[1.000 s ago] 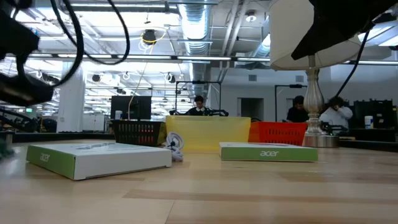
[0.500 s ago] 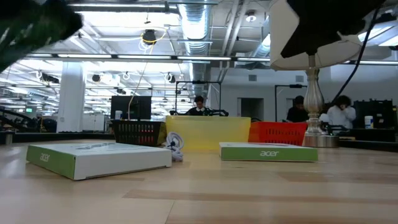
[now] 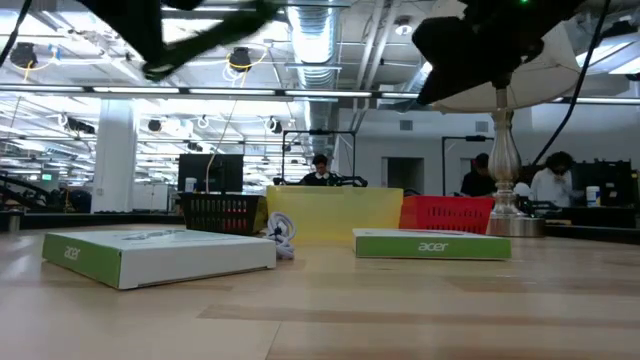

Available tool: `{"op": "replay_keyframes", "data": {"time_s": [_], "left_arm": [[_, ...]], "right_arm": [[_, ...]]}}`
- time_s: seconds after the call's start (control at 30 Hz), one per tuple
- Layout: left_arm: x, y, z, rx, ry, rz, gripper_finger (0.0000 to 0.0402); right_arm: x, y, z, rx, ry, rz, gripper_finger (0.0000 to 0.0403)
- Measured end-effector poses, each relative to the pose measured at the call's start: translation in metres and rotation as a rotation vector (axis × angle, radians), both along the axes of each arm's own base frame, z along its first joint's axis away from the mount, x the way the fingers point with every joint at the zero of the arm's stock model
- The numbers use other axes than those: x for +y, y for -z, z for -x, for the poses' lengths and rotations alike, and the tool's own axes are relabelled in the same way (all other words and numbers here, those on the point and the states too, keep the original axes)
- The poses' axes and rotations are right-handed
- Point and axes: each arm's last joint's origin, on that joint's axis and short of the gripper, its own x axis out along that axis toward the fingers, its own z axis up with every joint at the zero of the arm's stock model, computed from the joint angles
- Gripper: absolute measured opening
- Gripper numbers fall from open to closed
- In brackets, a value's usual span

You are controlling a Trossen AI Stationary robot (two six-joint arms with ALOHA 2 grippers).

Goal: Pick and place items into bin
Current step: Put the green charger cable into the red bin

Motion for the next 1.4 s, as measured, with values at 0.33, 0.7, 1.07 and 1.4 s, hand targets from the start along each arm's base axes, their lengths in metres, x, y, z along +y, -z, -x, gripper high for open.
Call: {"op": "replay_keyframes", "data": {"time_s": [0.33,0.7,1.07,1.4], "left_arm": [[0.035,0.000,-0.014,0.022,-0.027,-0.054,0.0000],[0.045,0.000,-0.017,0.031,-0.015,-0.075,0.0000],[0.044,-0.002,-0.021,-0.011,0.012,-0.077,0.0000],[0.043,-0.003,-0.023,-0.029,0.013,-0.079,0.0000]], "right_arm": [[0.031,-0.005,-0.021,0.058,-0.260,0.043,0.0239],[0.047,-0.016,-0.045,0.079,-0.561,-0.023,0.0240],[0.027,-0.020,-0.065,0.056,-0.668,-0.125,0.0240],[0.016,-0.025,-0.077,0.005,-0.768,-0.213,0.0240]]}}
